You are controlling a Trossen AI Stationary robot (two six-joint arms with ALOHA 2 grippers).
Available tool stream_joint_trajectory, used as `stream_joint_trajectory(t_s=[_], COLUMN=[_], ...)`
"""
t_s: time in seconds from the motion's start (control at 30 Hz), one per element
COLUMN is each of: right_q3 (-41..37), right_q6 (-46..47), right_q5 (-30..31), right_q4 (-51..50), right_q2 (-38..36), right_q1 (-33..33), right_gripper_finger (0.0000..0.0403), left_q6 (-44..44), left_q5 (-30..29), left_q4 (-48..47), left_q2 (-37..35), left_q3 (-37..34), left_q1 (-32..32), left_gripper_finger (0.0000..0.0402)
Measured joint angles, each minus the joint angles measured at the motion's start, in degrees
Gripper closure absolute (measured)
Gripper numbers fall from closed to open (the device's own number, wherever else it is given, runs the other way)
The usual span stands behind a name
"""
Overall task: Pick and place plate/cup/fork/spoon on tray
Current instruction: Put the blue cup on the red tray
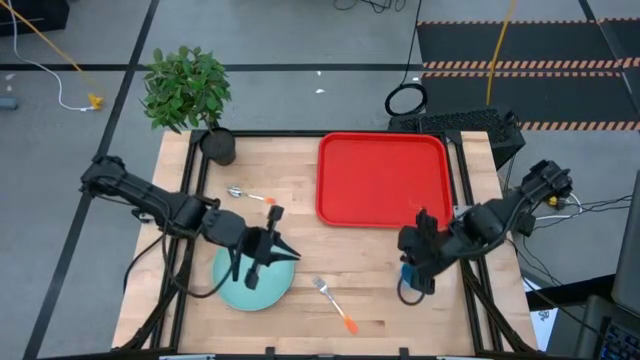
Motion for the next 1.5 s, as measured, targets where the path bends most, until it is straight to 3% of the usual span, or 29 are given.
stream_joint_trajectory(t_s=[0.2, 0.7, 1.07, 1.5], right_q3=[-4.69, -21.03, -24.33, -28.42], right_q6=[5.27, -0.24, 4.61, 4.93], right_q5=[0.02, -1.7, -6.15, -6.27], right_q4=[0.74, 16.27, 16.96, 17.03], right_q2=[-0.03, 0.0, -0.02, -0.04], right_q1=[4.59, 9.68, 10.07, 10.1], right_gripper_finger=[0.037, 0.027, 0.0272, 0.0278], left_q6=[-0.15, 2.65, 2.67, 2.68], left_q5=[-0.02, -0.01, 0.0, 0.0], left_q4=[0.22, 0.43, 0.63, 0.63], left_q2=[-0.02, -0.02, -0.03, -0.04], left_q3=[0.06, 0.06, 0.06, 0.06], left_q1=[0.3, 0.33, 0.33, 0.33], left_gripper_finger=[0.0369, 0.0369, 0.0369, 0.0369])
